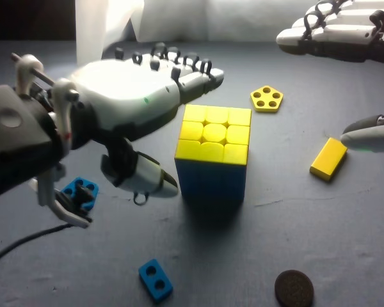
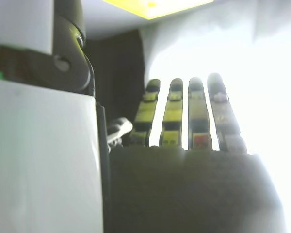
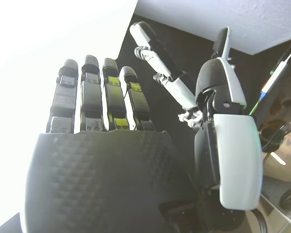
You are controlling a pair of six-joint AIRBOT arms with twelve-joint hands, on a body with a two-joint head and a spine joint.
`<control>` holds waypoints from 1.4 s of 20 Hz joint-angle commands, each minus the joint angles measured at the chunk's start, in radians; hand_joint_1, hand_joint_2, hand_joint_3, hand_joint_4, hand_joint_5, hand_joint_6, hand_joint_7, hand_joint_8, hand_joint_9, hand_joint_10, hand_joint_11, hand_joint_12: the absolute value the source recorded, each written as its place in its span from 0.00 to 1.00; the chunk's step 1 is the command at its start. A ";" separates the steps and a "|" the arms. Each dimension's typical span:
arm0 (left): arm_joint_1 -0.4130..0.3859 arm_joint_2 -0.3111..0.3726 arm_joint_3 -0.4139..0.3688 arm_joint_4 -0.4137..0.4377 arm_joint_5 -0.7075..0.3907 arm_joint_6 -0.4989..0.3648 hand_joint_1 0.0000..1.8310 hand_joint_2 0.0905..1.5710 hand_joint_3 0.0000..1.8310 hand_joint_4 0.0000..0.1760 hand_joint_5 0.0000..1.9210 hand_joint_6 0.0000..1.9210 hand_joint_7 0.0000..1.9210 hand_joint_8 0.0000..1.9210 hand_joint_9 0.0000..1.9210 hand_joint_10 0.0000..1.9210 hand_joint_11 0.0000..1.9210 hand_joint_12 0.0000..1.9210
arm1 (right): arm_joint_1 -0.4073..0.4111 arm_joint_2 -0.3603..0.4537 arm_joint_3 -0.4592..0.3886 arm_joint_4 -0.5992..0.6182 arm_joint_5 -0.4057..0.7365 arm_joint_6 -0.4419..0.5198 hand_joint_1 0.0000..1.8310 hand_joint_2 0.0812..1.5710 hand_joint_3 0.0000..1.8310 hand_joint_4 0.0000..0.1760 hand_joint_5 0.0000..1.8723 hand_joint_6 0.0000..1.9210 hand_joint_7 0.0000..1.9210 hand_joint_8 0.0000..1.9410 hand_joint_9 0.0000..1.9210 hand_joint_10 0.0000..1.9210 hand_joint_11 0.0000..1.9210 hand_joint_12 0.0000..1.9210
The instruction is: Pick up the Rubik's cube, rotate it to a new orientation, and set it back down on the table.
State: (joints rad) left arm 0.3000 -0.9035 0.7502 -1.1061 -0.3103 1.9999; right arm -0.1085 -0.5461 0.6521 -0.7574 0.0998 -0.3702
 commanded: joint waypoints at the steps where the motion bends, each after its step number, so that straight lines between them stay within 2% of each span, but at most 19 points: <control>1: -0.009 -0.007 0.002 -0.012 -0.054 0.037 0.58 0.56 0.00 0.00 0.00 0.00 0.00 0.00 0.00 0.00 0.00 0.00 | 0.019 0.007 -0.005 0.014 0.062 0.010 0.26 0.74 0.00 0.00 0.03 0.00 0.06 0.00 0.06 0.00 0.00 0.00; 2: -0.009 -0.025 0.010 -0.068 -0.068 0.087 0.58 0.56 0.00 0.00 0.00 0.00 0.00 0.00 0.00 0.00 0.00 0.00 | 0.021 0.008 -0.009 0.014 0.048 0.014 0.26 0.74 0.00 0.00 0.03 0.00 0.06 0.00 0.05 0.00 0.00 0.00; 4: -0.011 -0.052 0.020 -0.128 -0.107 0.141 0.57 0.57 0.00 0.00 0.00 0.00 0.00 0.00 0.00 0.00 0.00 0.00 | 0.027 0.010 -0.014 0.014 0.022 0.015 0.27 0.73 0.00 0.00 0.03 0.00 0.06 0.00 0.04 0.00 0.00 0.00; 8: -0.017 -0.106 0.061 -0.168 -0.128 0.174 0.56 0.54 0.00 0.00 0.00 0.00 0.00 0.00 0.00 0.00 0.01 0.00 | 0.034 0.014 -0.023 0.014 -0.029 0.000 0.28 0.73 0.00 0.00 0.03 0.00 0.06 0.00 0.05 0.00 0.00 0.00; 15: -0.020 -0.156 0.115 -0.279 -0.150 0.293 0.57 0.58 0.01 0.00 0.00 0.00 0.00 0.00 0.00 0.00 0.01 0.00 | 0.037 0.015 -0.030 0.014 -0.053 0.015 0.26 0.74 0.00 0.00 0.02 0.00 0.05 0.00 0.05 0.01 0.00 0.00; 17: -0.017 -0.167 0.120 -0.289 -0.169 0.307 0.58 0.57 0.00 0.00 0.00 0.00 0.00 0.00 0.00 0.00 0.01 0.01 | 0.038 0.015 -0.032 0.015 -0.062 0.020 0.27 0.73 0.00 0.00 0.03 0.01 0.07 0.01 0.06 0.01 0.00 0.00; 20: -0.015 -0.197 0.145 -0.330 -0.171 0.355 0.55 0.61 0.01 0.00 0.00 0.00 0.00 0.00 0.00 0.00 0.00 0.00 | 0.039 0.015 -0.033 0.015 -0.067 0.020 0.27 0.73 0.00 0.00 0.02 0.00 0.08 0.01 0.06 0.01 0.00 0.00; 23: -0.012 -0.212 0.162 -0.333 -0.171 0.361 0.56 0.59 0.01 0.00 0.00 0.00 0.00 0.00 0.00 0.00 0.00 0.00 | 0.039 0.015 -0.034 0.015 -0.070 0.020 0.28 0.73 0.00 0.00 0.02 0.00 0.08 0.00 0.06 0.01 0.01 0.01; 28: -0.001 -0.235 0.189 -0.352 -0.171 0.380 0.54 0.64 0.02 0.00 0.00 0.00 0.00 0.00 0.00 0.00 0.00 0.00 | 0.027 0.015 -0.044 0.015 -0.097 0.011 0.27 0.74 0.00 0.00 0.02 0.00 0.07 0.00 0.06 0.01 0.00 0.01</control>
State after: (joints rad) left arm 0.3016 -1.1435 0.9390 -1.4929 -0.4614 2.3791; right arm -0.0944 -0.5373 0.6113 -0.7464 -0.0582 -0.3614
